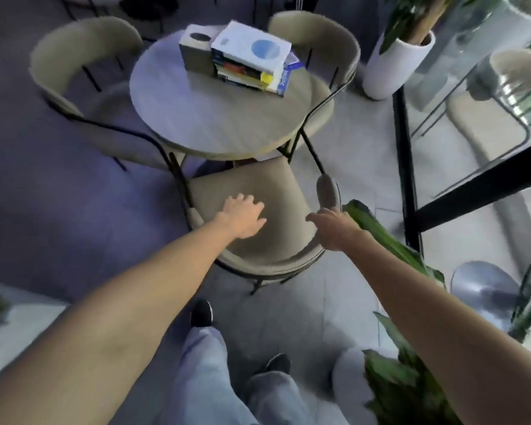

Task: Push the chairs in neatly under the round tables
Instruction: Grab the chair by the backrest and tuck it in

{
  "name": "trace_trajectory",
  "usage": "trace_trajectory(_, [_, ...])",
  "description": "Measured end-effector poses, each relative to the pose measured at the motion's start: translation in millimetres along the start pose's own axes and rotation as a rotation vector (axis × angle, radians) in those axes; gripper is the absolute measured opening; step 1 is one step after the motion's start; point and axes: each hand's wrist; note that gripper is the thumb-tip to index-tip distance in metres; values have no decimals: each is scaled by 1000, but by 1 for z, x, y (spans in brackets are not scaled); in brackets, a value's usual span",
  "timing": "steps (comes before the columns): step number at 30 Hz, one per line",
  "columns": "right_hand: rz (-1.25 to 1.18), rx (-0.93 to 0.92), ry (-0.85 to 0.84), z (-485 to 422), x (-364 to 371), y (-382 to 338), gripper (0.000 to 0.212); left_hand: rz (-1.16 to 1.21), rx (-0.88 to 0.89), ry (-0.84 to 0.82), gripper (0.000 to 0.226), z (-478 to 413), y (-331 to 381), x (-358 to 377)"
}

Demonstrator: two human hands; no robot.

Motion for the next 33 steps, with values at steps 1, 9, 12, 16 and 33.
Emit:
trace_trajectory(1, [12, -27, -4, 4, 9, -3, 67, 12, -18, -11, 51, 10, 7, 8])
trace_trajectory(9, [91, -139, -14, -11, 69, -14, 62, 42, -126, -43, 47, 39, 42, 60])
trace_trajectory(12, [130, -165, -4, -25, 89, -10, 60, 57, -158, -64, 48, 39, 53, 79])
trace_trajectory(16, [173, -192, 29, -44, 113, 3, 55, 79, -199, -82, 49, 36, 63, 103])
trace_trajectory(33, [206, -182, 185, -48, 152, 7, 31, -6, -172, -81, 42, 52, 71, 136])
Point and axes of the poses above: each hand's wrist, its own z-axis away from the middle knuckle, its own x-axis out of the palm, y = z × x, and after that the axes turned 3 degrees about y, right-handed
